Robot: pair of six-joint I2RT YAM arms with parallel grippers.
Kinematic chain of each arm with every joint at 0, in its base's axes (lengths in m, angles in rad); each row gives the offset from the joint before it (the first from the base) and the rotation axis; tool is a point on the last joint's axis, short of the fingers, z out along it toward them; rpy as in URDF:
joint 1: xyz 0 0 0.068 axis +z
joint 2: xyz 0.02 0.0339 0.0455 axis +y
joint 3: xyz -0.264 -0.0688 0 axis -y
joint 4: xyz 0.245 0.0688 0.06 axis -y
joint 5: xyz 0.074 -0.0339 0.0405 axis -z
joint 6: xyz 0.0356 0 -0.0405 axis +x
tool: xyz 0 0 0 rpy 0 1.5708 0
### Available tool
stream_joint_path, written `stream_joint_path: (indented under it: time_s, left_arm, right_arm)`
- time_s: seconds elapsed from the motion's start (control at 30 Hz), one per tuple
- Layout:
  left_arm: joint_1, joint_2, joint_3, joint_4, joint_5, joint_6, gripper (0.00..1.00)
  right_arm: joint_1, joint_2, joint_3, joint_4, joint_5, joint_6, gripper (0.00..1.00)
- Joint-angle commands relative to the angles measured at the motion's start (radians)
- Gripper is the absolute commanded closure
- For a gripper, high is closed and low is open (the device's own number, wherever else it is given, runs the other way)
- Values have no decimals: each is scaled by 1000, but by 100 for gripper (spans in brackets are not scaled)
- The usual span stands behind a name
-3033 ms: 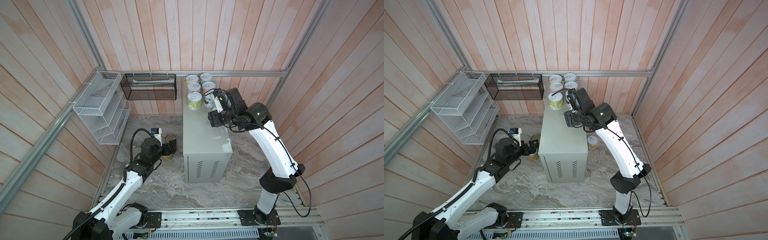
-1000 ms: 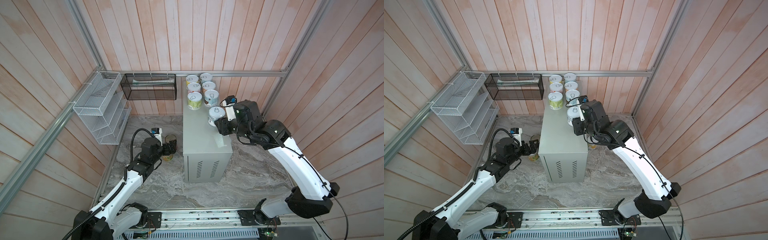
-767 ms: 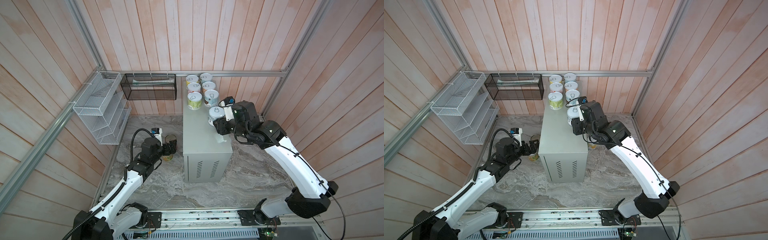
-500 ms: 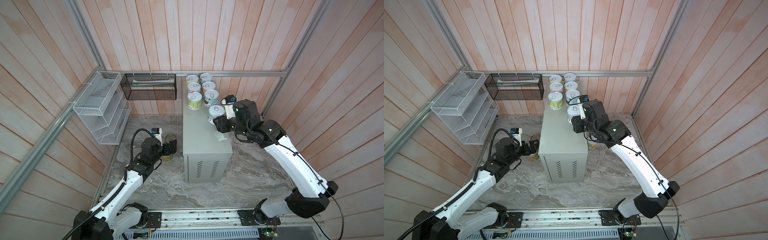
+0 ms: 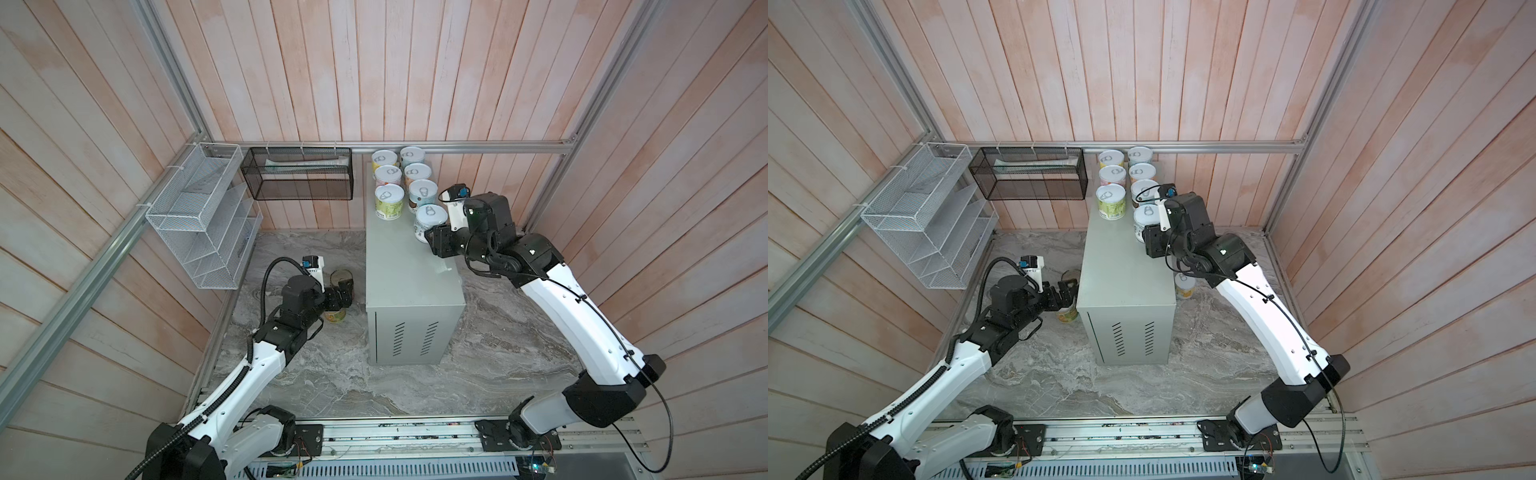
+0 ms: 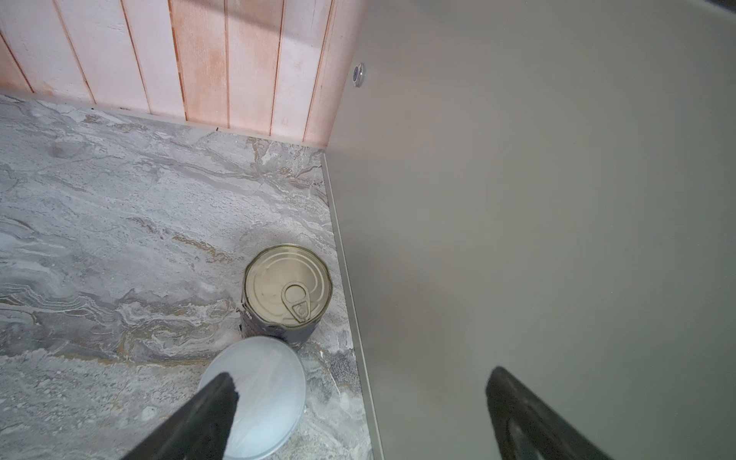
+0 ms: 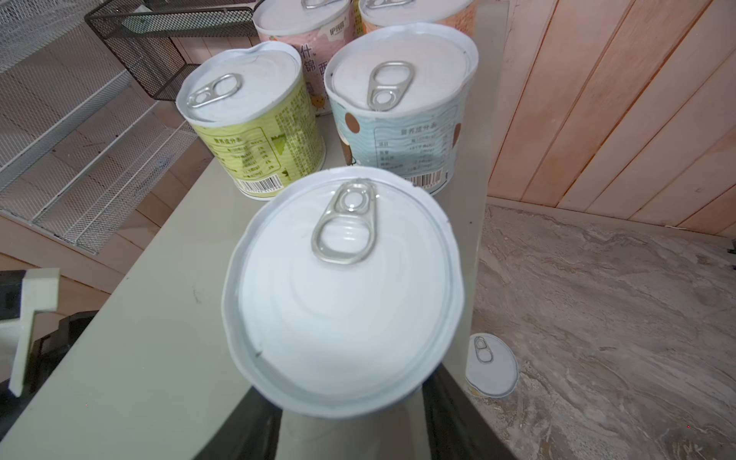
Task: Place and organize the canned foods onto the counter
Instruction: 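Lower the pale blue can before the teal can and open the right gripper, then withdraw the right gripper down toward the white-lidded floor can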
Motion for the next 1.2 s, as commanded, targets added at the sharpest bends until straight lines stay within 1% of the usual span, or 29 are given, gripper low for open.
stream_joint_path:
  time_s: [0.0,0.3,0.73,0.8,0.9,1.0,1.07,1.17]
  left_arm:
    - [5,2,12,15,-1,0,0]
    - [5,5,-4,28,3,-3,0]
    - [4,0,-10,28,3,0,0]
    - [4,0,-10,24,3,0,0]
    - [5,-3,-4,7,0,3,0]
    - [4,-16,2,-30,-8,3,0]
    - [5,-28,-2,-50,-18,1,0]
    - [2,-45,-5,-92,-40,-2,0]
  right_arm:
    - [-23,20,33,18,-18,-15,45]
    - [-45,49,41,49,-55,-26,45]
    - [-59,54,41,46,-56,-20,44]
    - [-58,27,24,50,-60,-18,34]
    - [-58,-27,-6,58,-77,-12,26]
    - [-58,-108,-76,87,-104,4,23]
    - [-59,-167,-128,105,-102,11,22]
    - [-60,-252,-202,117,-46,26,20]
